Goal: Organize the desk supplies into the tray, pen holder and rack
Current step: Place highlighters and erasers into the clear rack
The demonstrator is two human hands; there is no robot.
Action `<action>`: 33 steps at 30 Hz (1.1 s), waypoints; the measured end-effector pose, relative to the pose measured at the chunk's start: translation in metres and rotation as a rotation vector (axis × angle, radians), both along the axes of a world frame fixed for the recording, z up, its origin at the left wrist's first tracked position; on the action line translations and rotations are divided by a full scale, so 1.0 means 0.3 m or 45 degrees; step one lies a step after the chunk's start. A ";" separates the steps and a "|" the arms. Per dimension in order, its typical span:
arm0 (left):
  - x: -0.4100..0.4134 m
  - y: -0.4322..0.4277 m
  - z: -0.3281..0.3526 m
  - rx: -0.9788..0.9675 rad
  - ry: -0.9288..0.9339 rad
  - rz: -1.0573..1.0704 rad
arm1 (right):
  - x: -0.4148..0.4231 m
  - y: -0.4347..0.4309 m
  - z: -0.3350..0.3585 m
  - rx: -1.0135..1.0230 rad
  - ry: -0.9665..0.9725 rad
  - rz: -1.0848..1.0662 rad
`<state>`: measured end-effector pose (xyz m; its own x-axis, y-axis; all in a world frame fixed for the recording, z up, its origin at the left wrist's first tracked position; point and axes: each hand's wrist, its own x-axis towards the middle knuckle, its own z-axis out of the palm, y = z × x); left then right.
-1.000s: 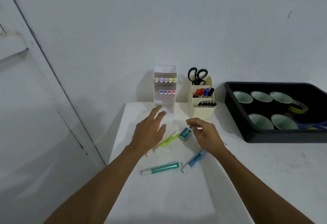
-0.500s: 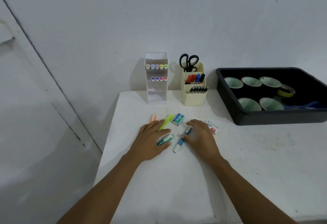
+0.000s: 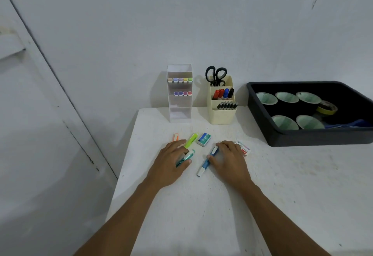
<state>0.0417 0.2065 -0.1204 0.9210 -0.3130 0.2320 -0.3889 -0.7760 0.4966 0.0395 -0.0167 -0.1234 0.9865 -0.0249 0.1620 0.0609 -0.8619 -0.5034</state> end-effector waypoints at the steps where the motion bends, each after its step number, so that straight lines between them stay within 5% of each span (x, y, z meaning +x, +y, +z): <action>1: 0.000 0.000 0.002 -0.011 -0.008 0.004 | 0.003 0.001 0.003 0.016 0.012 0.001; 9: -0.003 -0.002 0.008 -0.145 0.056 -0.024 | 0.006 -0.016 0.016 0.557 0.110 -0.047; 18: 0.047 0.019 0.077 -0.756 0.284 0.224 | 0.055 -0.009 0.158 1.027 0.050 -0.022; 25: 0.112 -0.010 0.170 -1.023 0.466 0.294 | 0.180 0.088 0.345 0.803 -0.246 0.118; 33: 0.184 0.014 0.239 -1.053 0.274 0.421 | 0.294 0.151 0.375 0.338 -0.602 0.297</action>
